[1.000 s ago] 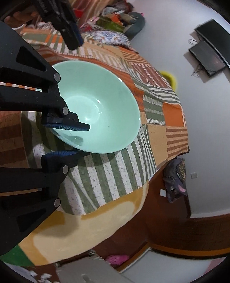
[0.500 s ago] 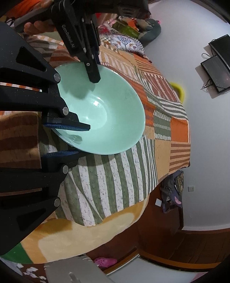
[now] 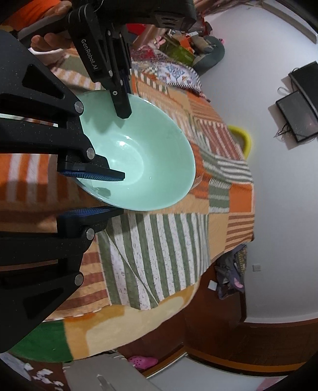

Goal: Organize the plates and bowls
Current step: 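Lift the mint-green bowl and carry it over the white bowl, then lower the mint-green bowl into the white bowl with both grippers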

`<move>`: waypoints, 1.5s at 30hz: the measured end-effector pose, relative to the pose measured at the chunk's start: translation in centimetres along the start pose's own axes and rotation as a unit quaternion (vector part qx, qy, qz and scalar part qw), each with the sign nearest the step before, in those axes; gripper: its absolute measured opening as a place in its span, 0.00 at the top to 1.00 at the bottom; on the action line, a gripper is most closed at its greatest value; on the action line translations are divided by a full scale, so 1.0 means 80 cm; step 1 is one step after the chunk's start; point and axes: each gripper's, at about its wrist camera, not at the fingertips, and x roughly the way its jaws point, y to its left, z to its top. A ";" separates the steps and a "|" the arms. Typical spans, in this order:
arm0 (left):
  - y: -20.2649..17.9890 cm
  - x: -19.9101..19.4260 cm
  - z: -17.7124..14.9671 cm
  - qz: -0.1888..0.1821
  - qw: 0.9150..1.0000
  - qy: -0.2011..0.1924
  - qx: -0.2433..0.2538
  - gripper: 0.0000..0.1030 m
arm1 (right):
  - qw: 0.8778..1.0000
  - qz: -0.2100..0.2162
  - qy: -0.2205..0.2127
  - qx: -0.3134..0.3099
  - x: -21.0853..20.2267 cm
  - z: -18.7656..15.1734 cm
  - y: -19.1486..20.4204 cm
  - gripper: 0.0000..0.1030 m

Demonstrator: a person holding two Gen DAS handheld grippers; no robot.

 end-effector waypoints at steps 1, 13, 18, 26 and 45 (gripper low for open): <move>-0.002 -0.009 -0.003 0.002 1.000 -0.005 0.001 0.89 | 1.000 0.002 -0.004 -0.001 -0.005 -0.001 0.004 0.82; -0.004 -0.124 -0.063 0.019 0.998 -0.051 -0.004 0.88 | 0.999 0.022 -0.039 -0.026 -0.065 -0.026 0.066 0.82; 0.003 -0.169 -0.093 0.029 0.997 -0.073 -0.012 0.88 | 0.998 0.036 -0.046 -0.039 -0.079 -0.038 0.091 0.82; 0.022 -0.237 -0.153 0.061 0.992 -0.102 -0.028 0.88 | 0.994 0.075 -0.048 -0.064 -0.088 -0.064 0.136 0.82; 0.115 -0.311 -0.271 0.136 0.977 -0.115 -0.120 0.88 | 0.977 0.166 -0.002 -0.136 -0.045 -0.119 0.251 0.82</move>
